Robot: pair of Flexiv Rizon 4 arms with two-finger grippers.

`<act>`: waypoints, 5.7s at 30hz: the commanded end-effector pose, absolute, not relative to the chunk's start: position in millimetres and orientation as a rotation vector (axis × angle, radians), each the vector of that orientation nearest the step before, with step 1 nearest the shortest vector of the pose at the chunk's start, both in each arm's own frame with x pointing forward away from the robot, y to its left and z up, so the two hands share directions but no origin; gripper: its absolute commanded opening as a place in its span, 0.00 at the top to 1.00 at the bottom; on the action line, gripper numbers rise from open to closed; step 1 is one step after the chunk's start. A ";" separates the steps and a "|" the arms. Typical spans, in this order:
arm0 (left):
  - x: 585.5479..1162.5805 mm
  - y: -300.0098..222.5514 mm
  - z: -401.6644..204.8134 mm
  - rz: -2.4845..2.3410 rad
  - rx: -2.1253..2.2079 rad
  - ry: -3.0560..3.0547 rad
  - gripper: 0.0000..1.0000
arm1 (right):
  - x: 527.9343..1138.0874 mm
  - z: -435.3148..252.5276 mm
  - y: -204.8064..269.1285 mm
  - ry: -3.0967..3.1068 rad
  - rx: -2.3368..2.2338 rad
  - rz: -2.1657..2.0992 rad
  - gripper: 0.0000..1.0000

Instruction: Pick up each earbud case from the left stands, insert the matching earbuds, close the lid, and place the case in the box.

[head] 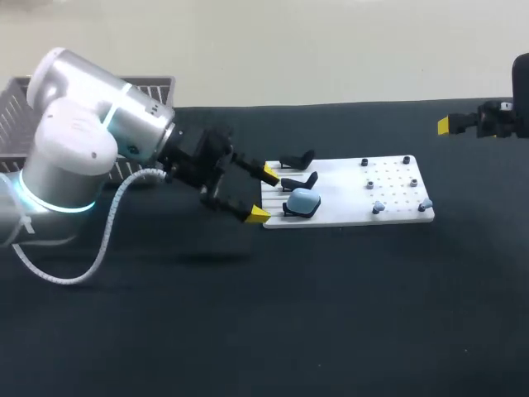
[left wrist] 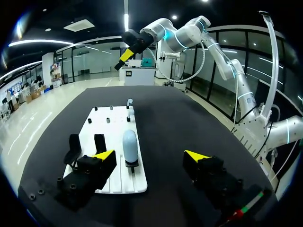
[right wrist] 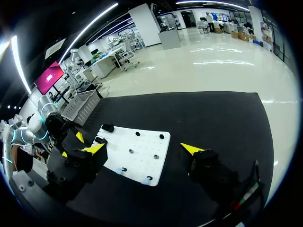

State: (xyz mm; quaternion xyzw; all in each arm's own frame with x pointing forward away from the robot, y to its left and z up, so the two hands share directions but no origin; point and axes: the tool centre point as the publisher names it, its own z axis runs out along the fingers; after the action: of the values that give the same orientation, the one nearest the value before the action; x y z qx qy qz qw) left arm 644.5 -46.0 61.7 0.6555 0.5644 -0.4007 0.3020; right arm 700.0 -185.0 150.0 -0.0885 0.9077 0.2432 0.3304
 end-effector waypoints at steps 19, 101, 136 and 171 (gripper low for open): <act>660.5 -53.7 45.6 -1.088 1.682 1.485 0.00 | 700.0 150.0 -185.0 2.374 -0.231 0.636 0.00; 654.7 -90.6 56.9 -1.033 1.637 1.380 1.00 | 700.0 150.0 -185.0 2.374 -0.231 0.636 0.00; 641.7 -86.9 96.8 -1.160 1.370 1.222 1.00 | 700.0 150.0 -185.0 2.374 -0.231 0.636 0.00; 641.7 -86.9 96.8 -1.160 1.370 1.222 1.00 | 657.4 183.0 -176.5 2.281 -0.332 0.661 0.00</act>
State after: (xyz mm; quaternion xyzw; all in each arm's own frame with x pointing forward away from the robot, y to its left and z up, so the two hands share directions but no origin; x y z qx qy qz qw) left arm 643.7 -87.2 97.5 0.5595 0.4979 -0.4741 0.4630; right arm 680.7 -170.9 171.9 -0.1252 0.8898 0.2538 0.3579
